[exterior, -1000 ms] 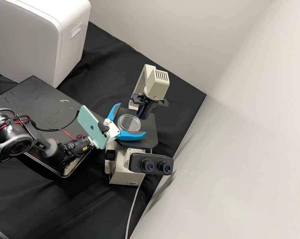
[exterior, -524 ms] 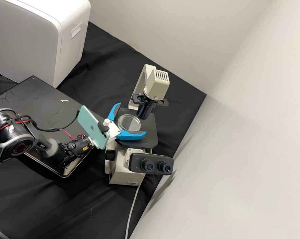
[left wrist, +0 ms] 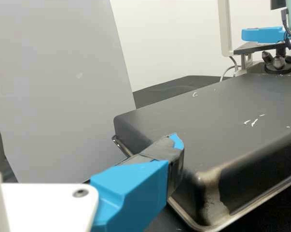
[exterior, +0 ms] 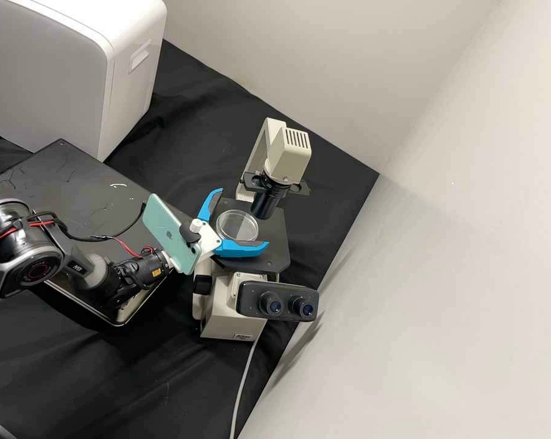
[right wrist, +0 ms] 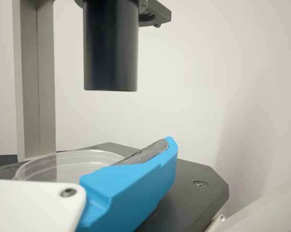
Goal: Place the petri dish on the bench
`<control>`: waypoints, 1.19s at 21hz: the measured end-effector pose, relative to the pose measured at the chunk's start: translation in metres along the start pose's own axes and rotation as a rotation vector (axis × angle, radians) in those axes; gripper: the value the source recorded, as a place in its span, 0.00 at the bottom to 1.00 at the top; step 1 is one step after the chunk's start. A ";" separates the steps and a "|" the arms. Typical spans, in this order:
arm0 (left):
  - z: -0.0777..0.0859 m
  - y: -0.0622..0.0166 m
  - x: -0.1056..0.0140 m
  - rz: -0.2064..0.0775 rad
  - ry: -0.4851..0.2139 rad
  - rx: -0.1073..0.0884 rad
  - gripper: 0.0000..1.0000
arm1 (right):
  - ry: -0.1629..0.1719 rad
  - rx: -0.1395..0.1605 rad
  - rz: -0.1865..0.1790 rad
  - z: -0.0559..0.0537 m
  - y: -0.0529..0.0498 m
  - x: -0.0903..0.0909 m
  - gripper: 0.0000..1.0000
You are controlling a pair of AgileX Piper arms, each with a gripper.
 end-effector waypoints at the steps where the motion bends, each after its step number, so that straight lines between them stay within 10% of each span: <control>1: 0.000 0.0000 0.000 0.000 0.000 0.000 1.00 | 0.001 0.000 -0.001 0.000 0.000 0.000 0.00; 25: 0.000 0.0000 0.000 0.000 0.000 0.000 1.00 | 0.000 0.010 0.002 0.000 0.000 0.000 0.00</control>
